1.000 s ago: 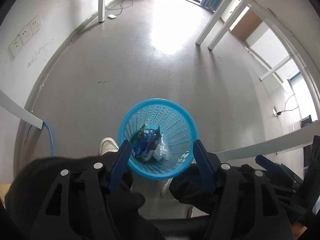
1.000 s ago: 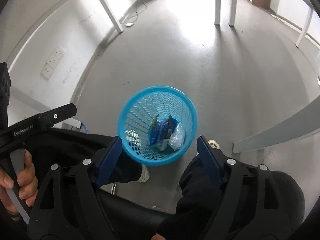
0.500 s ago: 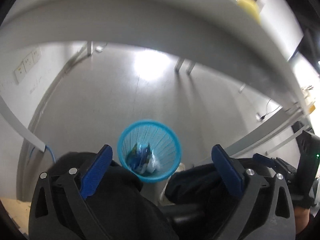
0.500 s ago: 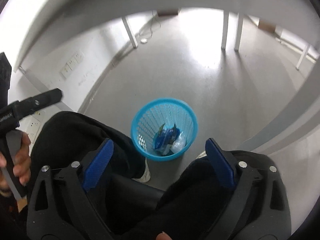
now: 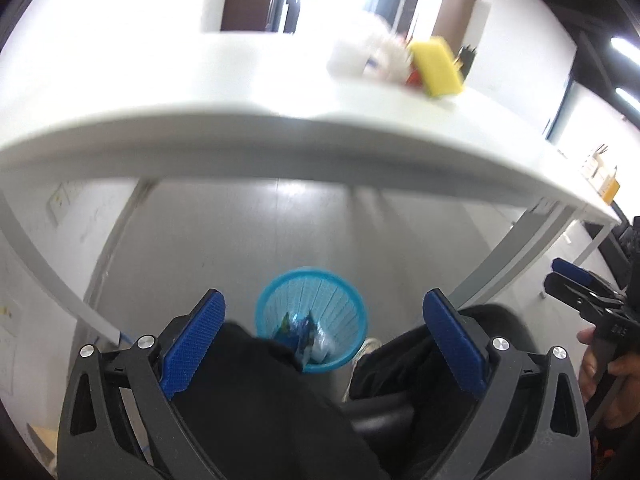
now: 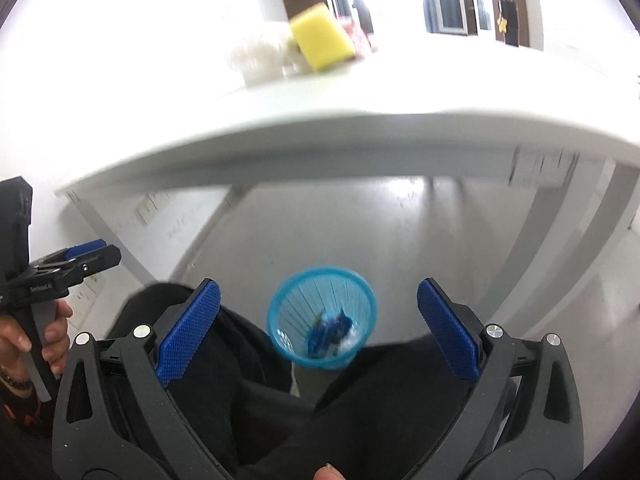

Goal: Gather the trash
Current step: 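Raise both grippers back toward the sponge and plastic bag on the table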

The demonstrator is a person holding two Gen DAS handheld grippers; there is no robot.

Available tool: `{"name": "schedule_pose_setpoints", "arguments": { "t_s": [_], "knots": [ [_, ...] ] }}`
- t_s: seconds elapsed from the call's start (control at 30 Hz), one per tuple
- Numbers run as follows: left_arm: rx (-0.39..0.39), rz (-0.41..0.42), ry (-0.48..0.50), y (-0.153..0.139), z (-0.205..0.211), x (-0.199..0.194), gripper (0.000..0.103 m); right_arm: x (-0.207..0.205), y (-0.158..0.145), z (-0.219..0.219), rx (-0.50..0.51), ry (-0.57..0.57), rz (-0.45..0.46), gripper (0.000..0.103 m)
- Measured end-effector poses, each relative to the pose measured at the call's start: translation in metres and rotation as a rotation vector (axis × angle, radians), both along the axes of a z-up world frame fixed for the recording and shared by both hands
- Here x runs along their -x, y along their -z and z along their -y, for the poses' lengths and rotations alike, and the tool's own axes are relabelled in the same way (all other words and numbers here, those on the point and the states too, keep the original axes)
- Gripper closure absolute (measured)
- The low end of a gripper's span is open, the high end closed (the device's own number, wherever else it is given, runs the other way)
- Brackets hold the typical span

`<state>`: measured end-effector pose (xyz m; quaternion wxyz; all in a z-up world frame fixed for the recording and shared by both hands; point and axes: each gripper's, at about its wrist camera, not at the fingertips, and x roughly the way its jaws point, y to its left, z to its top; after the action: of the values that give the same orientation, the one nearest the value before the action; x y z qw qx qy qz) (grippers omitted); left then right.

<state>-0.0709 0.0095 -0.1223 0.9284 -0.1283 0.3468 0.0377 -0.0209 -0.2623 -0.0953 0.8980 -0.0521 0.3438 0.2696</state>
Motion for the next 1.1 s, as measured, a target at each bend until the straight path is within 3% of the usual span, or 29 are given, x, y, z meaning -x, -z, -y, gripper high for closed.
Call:
{"name": "schedule_pose_setpoints", "arguments": {
  "t_s": [0.23,0.5,0.8,1.1],
  "knots": [
    [0.012,0.145,-0.015,-0.055,-0.007,-0.008,0.006,-0.014,-0.055,-0.011,-0.071,0.011,0.129,0.009],
    [0.013,0.217,-0.005,-0.086,-0.013,-0.024,0.006,-0.04,-0.093,-0.031,-0.113,-0.005,0.194,0.009],
    [0.057,0.217,-0.034,-0.092,-0.024,-0.03,0.006,-0.056,-0.107,-0.062,-0.087,-0.029,0.213,0.009],
    [0.006,0.198,-0.039,-0.094,-0.026,-0.048,0.006,-0.076,-0.116,-0.079,-0.045,-0.008,0.273,0.009]
  ]
}}
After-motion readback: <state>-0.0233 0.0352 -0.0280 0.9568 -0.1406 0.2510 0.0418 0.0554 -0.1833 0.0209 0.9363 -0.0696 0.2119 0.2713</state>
